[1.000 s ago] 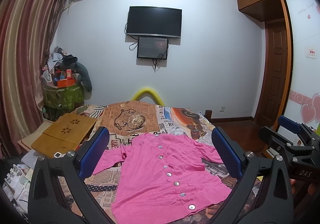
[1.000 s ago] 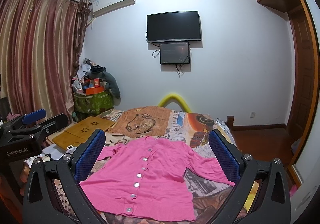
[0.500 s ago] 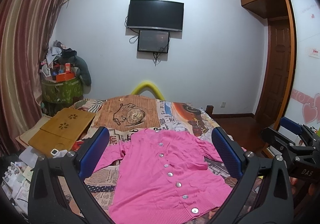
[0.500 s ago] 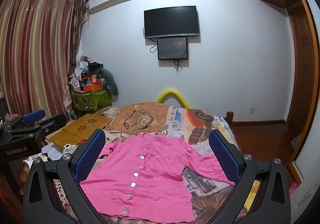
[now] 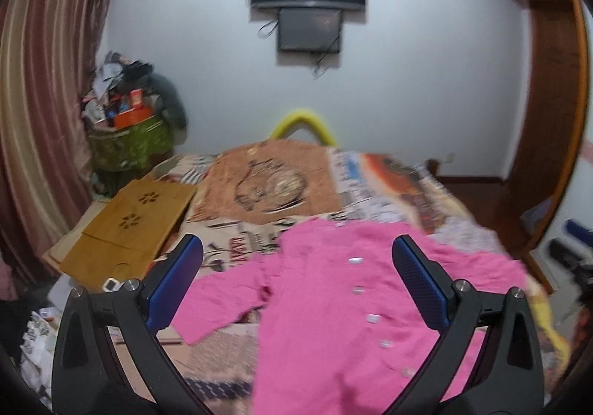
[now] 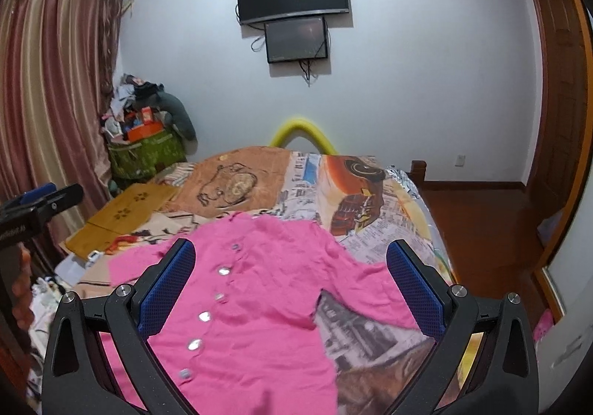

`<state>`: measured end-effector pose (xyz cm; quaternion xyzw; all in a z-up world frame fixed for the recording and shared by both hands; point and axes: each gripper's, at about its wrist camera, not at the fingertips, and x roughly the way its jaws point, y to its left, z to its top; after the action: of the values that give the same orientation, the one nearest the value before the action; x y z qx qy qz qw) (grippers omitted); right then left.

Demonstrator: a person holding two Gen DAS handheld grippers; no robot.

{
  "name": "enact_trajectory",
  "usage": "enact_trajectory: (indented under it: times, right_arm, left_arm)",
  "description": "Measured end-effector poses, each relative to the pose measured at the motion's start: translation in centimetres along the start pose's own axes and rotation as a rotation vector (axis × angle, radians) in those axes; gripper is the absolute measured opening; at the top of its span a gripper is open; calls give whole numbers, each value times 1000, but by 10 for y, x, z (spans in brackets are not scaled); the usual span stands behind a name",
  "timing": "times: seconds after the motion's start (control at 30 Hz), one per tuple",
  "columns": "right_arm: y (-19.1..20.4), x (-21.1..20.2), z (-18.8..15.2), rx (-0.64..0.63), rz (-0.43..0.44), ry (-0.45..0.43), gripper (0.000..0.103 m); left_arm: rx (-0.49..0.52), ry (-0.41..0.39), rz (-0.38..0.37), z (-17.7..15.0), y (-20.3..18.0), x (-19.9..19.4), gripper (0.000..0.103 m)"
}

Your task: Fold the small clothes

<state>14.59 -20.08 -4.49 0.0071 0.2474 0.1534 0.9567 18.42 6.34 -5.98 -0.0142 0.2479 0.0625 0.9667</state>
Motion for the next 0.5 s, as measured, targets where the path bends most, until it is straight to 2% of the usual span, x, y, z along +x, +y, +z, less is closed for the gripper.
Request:
enact_trajectory:
  times: [0.13,0.3,0.5]
  right_arm:
    - [-9,29,10,-23,5,18,102]
    - [-19,77,22,-94,-3,63,102]
    - [-37,145,29,-129,9,186,85]
  left_arm:
    - [9,100,55,6,23,64,103]
    - [10,235,69,9,48,145,103]
    - [23,374,73,4,64,227,103]
